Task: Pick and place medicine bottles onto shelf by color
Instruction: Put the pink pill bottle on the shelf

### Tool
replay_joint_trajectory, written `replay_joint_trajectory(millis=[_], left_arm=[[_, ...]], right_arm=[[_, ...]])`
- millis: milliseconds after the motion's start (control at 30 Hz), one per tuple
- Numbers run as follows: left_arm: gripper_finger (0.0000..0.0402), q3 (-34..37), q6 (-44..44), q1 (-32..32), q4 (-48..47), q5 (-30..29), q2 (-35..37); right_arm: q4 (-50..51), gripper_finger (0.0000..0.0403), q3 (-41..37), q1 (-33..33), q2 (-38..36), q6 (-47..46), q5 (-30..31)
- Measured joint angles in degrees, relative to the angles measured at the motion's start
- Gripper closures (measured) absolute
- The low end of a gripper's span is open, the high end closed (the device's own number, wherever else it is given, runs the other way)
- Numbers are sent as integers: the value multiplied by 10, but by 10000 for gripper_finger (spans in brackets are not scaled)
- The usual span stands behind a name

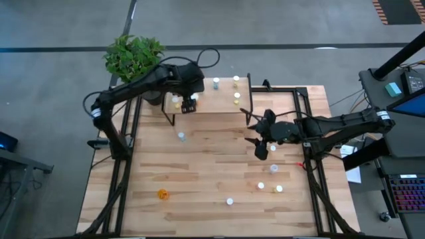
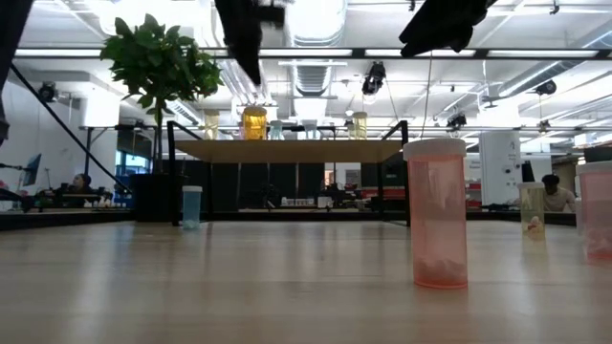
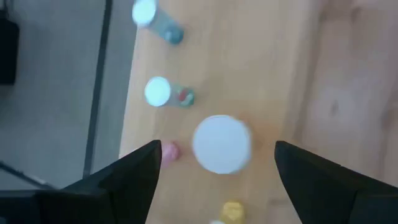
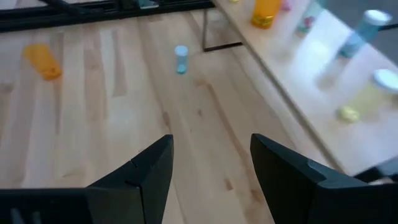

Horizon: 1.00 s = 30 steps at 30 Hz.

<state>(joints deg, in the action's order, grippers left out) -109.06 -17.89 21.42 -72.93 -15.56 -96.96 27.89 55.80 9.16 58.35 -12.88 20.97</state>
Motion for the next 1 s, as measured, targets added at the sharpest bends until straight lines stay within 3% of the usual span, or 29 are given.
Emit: replay_joint_trajectory(millis=[167,300,400,667,833,1000], left_arm=[[107,6,71,-57,23,3,44],[107,55,131,-137,95,6,85],[107,117,145,-210,181,8,114],[107,312,146,-388,511,-1,168],[107,394,145,-456,690,-11,171],[107,442,145,-482,804,-34,171]], right_arm=[[-37,197,-34,39,0,8,-3],[-109,197,-76,77,17,34,-22],[-183,197,-107,105,34,48,-49],[-272,197,-122,187,114,51,-51],[-317,197,-107,236,173,61,-50],[-342,197,-69,266,239,50,-42]])
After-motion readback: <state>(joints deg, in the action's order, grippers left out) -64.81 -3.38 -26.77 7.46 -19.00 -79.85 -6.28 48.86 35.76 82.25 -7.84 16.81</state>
